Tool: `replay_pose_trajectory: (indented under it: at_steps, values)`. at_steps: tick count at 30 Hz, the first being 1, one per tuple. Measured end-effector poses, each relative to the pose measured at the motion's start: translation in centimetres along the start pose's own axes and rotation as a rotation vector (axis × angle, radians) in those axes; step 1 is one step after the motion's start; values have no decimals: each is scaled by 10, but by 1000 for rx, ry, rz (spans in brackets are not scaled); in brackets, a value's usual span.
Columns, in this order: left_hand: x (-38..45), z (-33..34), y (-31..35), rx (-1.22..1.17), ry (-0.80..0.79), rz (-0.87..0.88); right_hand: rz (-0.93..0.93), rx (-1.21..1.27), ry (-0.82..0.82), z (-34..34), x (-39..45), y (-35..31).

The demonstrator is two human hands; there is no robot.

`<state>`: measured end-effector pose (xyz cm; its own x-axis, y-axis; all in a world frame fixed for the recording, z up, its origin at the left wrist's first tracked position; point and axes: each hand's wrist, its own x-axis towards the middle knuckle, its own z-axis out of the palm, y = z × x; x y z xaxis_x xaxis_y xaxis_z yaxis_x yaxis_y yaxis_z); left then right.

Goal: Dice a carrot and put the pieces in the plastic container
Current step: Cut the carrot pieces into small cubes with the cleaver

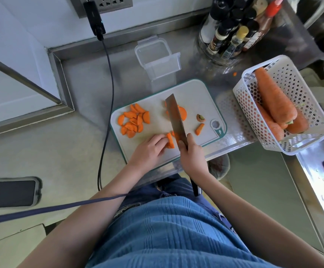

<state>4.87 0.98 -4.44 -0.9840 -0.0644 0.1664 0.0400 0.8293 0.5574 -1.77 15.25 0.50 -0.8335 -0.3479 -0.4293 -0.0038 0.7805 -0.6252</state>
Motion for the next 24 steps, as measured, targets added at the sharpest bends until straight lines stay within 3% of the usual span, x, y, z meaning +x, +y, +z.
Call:
replay_pose_trajectory:
  at_steps: [3,9,14,24]
  values:
    - [7,0,-5,6,11,71,0,77,31,-9,0,7]
    - [31,3,-26,139,-315,253,41,172,145,-29,5,23]
    - [50,10,-22,91,-312,344,59,161,150,-37,8,30]
    - [30,31,-2,23,-105,-65,63,191,126,-36,9,32]
